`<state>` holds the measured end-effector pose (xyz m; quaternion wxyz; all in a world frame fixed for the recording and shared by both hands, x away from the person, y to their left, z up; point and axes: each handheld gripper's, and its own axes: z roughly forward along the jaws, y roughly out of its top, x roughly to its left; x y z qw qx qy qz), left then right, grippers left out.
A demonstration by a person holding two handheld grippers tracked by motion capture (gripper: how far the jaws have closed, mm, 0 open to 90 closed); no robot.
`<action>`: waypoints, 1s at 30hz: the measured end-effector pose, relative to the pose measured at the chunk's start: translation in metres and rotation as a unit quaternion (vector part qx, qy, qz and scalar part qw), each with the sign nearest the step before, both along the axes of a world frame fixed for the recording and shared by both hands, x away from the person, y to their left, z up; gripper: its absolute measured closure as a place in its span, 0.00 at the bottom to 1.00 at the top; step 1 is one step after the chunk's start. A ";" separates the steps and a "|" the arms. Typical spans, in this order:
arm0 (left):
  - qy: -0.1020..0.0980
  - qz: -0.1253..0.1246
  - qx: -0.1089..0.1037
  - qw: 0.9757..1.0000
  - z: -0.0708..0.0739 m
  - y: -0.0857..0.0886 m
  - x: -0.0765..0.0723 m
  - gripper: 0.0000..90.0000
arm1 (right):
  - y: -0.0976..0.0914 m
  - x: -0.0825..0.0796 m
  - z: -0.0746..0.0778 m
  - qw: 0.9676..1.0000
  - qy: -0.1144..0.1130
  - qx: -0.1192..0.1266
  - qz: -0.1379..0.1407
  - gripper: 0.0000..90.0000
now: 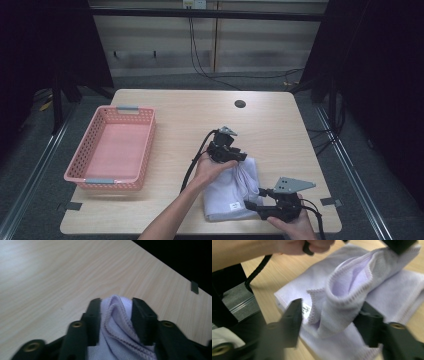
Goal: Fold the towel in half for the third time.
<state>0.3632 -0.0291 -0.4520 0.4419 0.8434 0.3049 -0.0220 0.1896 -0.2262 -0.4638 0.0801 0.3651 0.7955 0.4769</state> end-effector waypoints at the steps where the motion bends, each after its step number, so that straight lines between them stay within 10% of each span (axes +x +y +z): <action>1: -0.002 -0.001 -0.008 1.000 0.004 0.003 0.000 0.59 | -0.003 0.000 0.000 1.000 0.005 -0.001 -0.004 0.40; 6: -0.025 0.010 -0.019 0.999 0.021 0.025 -0.004 0.51 | -0.016 0.002 0.005 1.000 0.000 0.009 -0.027 0.29; 11: -0.036 -0.005 -0.008 0.999 0.022 0.056 -0.022 0.68 | -0.027 0.020 0.013 0.998 -0.008 0.014 -0.054 0.30; 23: -0.020 -0.112 0.016 0.993 -0.010 0.094 -0.111 0.70 | 0.006 0.127 -0.001 0.992 -0.005 -0.082 -0.095 0.50; 30: -0.021 -0.112 0.043 0.993 -0.032 0.088 -0.125 0.62 | 0.003 0.135 -0.021 0.987 0.029 -0.112 -0.113 0.52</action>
